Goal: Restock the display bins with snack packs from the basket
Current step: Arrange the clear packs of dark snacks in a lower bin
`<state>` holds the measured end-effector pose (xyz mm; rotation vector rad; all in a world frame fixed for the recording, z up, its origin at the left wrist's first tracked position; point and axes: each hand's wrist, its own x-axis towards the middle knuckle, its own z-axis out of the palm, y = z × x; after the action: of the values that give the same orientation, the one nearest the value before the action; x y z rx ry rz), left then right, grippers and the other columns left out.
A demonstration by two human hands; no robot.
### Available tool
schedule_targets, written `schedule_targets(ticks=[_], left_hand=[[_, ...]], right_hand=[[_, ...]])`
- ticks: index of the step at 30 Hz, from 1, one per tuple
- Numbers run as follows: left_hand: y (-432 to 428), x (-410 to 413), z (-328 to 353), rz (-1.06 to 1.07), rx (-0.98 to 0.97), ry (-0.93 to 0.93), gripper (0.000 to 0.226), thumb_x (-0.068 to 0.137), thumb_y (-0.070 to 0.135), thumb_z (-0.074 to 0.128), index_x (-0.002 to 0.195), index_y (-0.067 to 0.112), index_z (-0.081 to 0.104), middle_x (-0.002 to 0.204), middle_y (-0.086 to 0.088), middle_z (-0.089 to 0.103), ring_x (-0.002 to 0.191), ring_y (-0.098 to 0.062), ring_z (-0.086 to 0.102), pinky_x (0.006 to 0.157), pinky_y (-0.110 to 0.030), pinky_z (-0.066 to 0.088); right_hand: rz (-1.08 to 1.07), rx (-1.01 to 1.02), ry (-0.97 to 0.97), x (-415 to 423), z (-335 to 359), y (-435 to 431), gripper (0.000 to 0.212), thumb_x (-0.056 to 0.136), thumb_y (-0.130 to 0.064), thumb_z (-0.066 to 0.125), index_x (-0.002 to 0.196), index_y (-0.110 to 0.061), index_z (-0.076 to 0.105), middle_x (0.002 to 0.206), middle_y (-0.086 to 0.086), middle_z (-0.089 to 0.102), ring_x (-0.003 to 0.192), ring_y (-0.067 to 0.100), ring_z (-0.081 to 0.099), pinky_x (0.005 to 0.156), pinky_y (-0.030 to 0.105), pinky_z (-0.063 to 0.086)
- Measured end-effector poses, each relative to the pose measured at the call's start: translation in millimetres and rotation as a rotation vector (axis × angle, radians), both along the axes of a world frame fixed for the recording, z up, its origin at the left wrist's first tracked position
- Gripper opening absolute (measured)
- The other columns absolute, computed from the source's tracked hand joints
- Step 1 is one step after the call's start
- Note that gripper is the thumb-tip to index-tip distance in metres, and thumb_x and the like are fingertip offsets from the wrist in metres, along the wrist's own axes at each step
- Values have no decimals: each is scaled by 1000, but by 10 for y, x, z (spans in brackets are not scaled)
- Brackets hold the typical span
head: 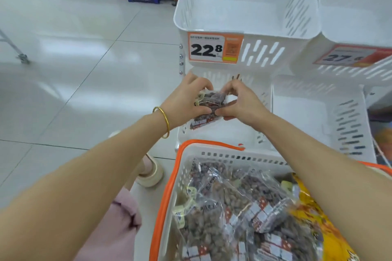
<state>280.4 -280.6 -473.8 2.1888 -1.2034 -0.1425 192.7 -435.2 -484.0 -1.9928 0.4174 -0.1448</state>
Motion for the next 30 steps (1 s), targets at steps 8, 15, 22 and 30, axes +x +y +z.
schedule_targets(ticks=[8, 15, 22, 30], left_hand=[[250, 233, -596, 138, 153, 98, 54, 87, 20, 64, 136, 14, 41, 139, -8, 38, 128, -23, 38, 107, -26, 28], [347, 178, -878, 149, 171, 149, 48, 91, 13, 57, 136, 12, 41, 139, -8, 40, 128, -22, 40, 107, -26, 29], [264, 169, -997, 153, 163, 153, 45, 90, 4, 53, 134, 13, 45, 138, -9, 39, 130, -22, 37, 106, -21, 25], [258, 146, -1015, 147, 158, 121, 42, 90, 5, 53, 131, 13, 48, 136, -9, 42, 129, -23, 37, 107, -25, 27]], right_hand=[[-89, -105, 240, 297, -837, 32, 42, 73, 0, 76, 89, -9, 38, 93, 8, 50, 74, 27, 51, 71, 52, 53], [126, 31, 567, 432, -1156, 20, 56, 75, 7, 72, 119, -8, 40, 113, 13, 44, 95, 28, 52, 81, 45, 52], [246, -41, 721, 446, -1100, 20, 82, 77, -15, 78, 145, -21, 31, 143, 12, 37, 113, 30, 53, 80, 37, 55], [243, -29, 663, 375, -1081, 31, 55, 81, -18, 74, 124, -16, 41, 116, 7, 44, 92, 22, 55, 65, 27, 52]])
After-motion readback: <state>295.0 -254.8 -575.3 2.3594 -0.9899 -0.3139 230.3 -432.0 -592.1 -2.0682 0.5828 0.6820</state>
